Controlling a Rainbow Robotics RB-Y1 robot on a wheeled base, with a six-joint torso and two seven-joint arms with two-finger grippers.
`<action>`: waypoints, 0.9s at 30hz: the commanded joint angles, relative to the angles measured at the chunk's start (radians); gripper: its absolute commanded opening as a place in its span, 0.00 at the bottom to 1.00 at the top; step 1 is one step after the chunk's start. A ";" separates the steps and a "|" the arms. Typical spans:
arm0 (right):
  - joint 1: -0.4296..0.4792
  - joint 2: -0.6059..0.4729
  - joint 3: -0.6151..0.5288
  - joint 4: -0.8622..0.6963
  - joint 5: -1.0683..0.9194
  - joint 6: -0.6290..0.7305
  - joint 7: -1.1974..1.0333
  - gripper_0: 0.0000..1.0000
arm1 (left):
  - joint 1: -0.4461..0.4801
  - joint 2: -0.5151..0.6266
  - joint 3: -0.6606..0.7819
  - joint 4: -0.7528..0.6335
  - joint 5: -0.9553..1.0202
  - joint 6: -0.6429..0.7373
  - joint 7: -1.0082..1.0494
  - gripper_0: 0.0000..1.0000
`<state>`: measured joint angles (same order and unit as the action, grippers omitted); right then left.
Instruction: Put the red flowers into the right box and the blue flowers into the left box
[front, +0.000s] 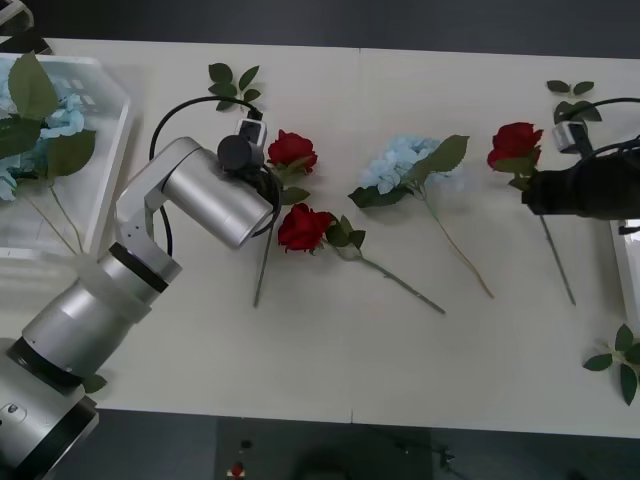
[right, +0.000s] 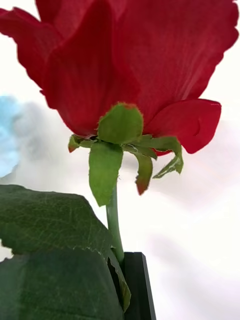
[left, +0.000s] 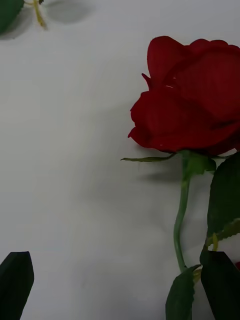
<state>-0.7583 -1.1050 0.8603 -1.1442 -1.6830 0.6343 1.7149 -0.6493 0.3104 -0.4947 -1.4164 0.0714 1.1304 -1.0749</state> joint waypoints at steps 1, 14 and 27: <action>-0.022 -0.164 -0.067 0.018 -0.006 0.081 -0.015 0.00 | -0.004 -0.004 -0.022 0.005 -0.019 -0.018 0.021 0.97; -0.021 -0.371 -0.072 0.205 -0.026 0.274 -0.015 0.00 | -0.013 -0.004 -0.111 0.116 -0.028 -0.132 0.021 0.94; -0.015 -0.312 -0.072 0.251 -0.103 0.182 -0.004 1.00 | -0.015 -0.019 -0.114 0.160 -0.047 -0.181 0.021 0.00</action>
<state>-0.7585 -1.4441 0.7985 -0.8998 -1.7575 0.8368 1.7149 -0.6494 0.2961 -0.6122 -1.2572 0.0294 0.9502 -1.0749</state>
